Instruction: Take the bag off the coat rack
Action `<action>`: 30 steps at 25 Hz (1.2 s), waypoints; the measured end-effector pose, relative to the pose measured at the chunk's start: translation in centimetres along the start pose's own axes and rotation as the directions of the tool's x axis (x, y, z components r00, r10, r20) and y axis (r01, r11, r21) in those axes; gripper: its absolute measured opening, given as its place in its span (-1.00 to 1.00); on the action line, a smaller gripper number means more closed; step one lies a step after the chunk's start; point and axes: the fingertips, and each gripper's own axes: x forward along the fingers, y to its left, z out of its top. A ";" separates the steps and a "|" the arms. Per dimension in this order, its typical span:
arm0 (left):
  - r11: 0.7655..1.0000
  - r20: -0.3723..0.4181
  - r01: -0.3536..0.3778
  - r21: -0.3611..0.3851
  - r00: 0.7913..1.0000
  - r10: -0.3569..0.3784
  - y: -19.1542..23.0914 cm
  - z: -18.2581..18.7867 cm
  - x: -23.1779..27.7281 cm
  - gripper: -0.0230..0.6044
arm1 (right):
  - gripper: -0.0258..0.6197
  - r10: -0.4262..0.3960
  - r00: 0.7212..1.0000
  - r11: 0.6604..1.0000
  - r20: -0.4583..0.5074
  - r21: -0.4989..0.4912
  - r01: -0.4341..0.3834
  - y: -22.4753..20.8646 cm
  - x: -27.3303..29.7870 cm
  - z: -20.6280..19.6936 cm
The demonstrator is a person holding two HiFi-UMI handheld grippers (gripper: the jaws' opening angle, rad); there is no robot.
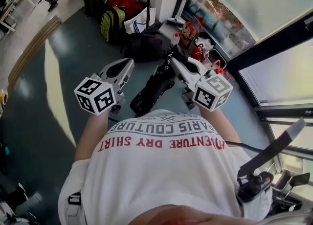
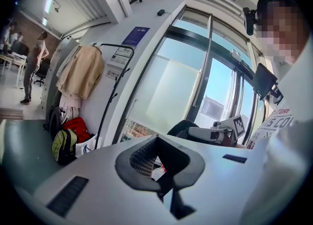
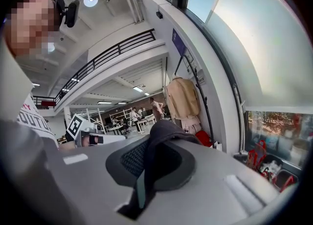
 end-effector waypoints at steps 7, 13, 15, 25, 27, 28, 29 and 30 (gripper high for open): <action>1.000 0.008 -0.027 0.014 1.000 0.027 -11.8 -6.2 -6.4 -0.92 | -0.89 0.031 0.999 1.000 -0.023 -0.001 -0.031 5.9 -10.3 -4.5; 1.000 0.011 0.023 0.007 1.000 -0.023 -17.0 -8.0 -10.4 -0.92 | -0.89 -0.021 0.999 1.000 -0.036 0.014 0.022 9.9 -16.3 -5.9; 0.999 0.002 0.043 0.012 0.999 -0.043 -18.0 -8.0 -10.9 -0.92 | -0.89 -0.041 0.999 0.999 -0.029 0.020 0.042 10.8 -17.6 -5.8; 0.992 -0.045 0.106 0.072 0.994 -0.103 -21.2 -7.9 -12.3 -0.92 | -0.89 -0.071 0.997 0.997 0.008 0.041 0.071 13.7 -20.9 -6.8; 0.992 -0.044 0.107 0.071 0.994 -0.104 -21.7 -7.9 -12.7 -0.92 | -0.89 -0.065 0.998 0.997 0.017 0.048 0.064 14.2 -21.1 -6.9; 0.992 -0.043 0.106 0.072 0.994 -0.104 -21.9 -7.9 -12.8 -0.92 | -0.89 -0.062 0.998 0.997 0.020 0.053 0.061 14.4 -21.2 -7.0; 0.992 -0.043 0.105 0.076 0.994 -0.102 -22.2 -8.0 -12.9 -0.92 | -0.89 -0.059 0.998 0.997 0.022 0.059 0.058 14.5 -21.2 -7.0; 0.991 -0.043 0.103 0.081 0.994 -0.100 -22.4 -8.0 -13.0 -0.92 | -0.89 -0.057 0.998 0.996 0.023 0.068 0.055 14.6 -21.2 -7.1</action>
